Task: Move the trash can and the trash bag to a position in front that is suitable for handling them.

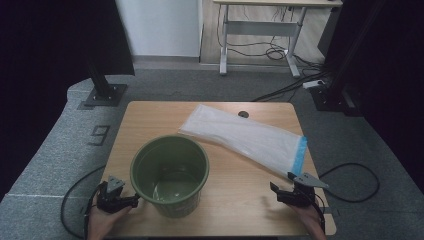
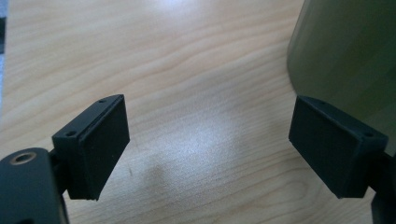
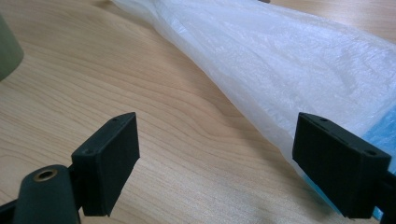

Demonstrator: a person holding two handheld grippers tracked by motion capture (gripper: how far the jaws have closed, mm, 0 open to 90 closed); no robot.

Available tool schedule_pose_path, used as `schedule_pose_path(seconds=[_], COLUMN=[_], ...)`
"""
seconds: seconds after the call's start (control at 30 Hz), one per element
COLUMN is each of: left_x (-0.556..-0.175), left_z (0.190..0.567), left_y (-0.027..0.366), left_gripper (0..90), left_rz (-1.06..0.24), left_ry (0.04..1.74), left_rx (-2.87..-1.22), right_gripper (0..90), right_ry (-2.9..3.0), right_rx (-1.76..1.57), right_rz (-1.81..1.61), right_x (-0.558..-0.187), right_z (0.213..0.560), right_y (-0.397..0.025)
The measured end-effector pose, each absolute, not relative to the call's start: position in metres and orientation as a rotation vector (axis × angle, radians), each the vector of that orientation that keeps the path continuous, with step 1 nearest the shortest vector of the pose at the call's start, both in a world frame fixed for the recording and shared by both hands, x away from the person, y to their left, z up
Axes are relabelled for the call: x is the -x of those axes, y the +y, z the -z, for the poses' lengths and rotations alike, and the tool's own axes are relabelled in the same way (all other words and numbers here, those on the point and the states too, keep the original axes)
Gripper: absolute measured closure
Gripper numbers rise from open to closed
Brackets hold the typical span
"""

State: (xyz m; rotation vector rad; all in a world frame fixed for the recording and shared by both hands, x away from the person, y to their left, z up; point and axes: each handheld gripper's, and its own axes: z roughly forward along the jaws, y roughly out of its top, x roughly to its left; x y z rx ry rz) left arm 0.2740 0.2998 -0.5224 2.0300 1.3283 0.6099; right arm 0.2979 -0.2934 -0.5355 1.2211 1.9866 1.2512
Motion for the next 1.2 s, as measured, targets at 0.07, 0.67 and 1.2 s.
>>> schedule_pose_path(seconds=[0.07,0.67,1.2], left_x=[-0.270,-0.219,-0.248], left_z=[0.518,0.505,0.493], left_y=[0.303,0.280,0.230], left_gripper=[12.0,10.7,8.4], left_rz=[-0.601,-0.447,-0.409], left_ry=[1.311,0.941,0.751], left_rx=[-1.999,-2.053,-2.118], right_gripper=[14.2,15.4,15.6], right_ry=[1.990,2.037,2.023], right_rx=[-1.218,-1.171,-1.201], right_rz=[-1.242,-1.244,-1.237], right_x=[-0.298,-0.298,-0.301], right_z=[0.536,0.536,0.537], right_y=[-0.292,-0.288,-0.287])
